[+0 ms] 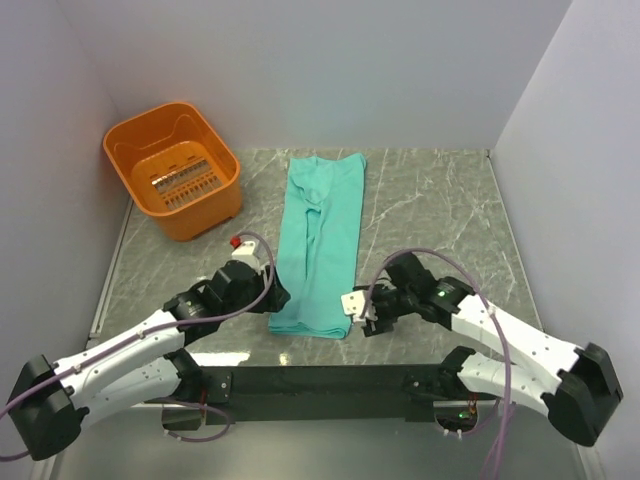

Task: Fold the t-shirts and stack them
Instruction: Fold the tshirt

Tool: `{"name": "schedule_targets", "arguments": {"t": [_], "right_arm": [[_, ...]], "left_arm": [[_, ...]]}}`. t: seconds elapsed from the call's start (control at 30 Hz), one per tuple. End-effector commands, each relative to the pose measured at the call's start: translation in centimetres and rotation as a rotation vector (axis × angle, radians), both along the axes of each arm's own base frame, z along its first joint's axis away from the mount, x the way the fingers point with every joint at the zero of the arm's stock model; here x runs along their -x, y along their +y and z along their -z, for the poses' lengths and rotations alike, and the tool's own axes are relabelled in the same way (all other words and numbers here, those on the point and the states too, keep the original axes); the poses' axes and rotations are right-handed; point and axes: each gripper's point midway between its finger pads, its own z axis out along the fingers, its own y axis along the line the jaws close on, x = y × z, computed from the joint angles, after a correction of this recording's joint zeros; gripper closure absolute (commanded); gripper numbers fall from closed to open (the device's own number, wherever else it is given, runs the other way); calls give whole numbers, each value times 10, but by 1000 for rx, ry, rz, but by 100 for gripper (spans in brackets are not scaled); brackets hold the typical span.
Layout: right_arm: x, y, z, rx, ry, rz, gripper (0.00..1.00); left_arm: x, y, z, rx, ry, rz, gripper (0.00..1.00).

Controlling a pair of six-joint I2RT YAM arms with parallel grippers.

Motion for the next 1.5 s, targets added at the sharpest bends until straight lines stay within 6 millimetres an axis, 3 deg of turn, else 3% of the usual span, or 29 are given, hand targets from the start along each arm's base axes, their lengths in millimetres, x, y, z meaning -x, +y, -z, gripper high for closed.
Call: {"name": "schedule_targets", "arguments": {"t": [0.0, 0.13, 0.3, 0.4, 0.6, 0.77, 1.07, 1.23, 1.47], "right_arm": [[-7, -15, -11, -27, -71, 3, 36], [7, -16, 1, -5, -41, -82, 35], [13, 8, 14, 45, -26, -175, 36], [12, 23, 15, 61, -44, -205, 36], [20, 43, 38, 131, -55, -263, 39], [17, 53, 36, 121, -59, -249, 39], [26, 77, 16, 23, 79, -161, 43], [34, 84, 31, 70, 101, -152, 44], [19, 87, 39, 103, 63, -78, 48]], "left_arm": [[5, 2, 2, 36, 20, -76, 33], [13, 11, 25, -6, 132, -171, 33], [12, 20, 41, -32, 189, -277, 33], [14, 19, 48, -22, 204, -281, 34], [17, 12, 59, 7, 237, -272, 35], [20, 11, 70, -14, 268, -269, 35], [21, 16, 52, 41, 218, -274, 35], [21, 24, 40, 95, 179, -304, 35], [31, 25, 52, 120, 217, -296, 35]]}}
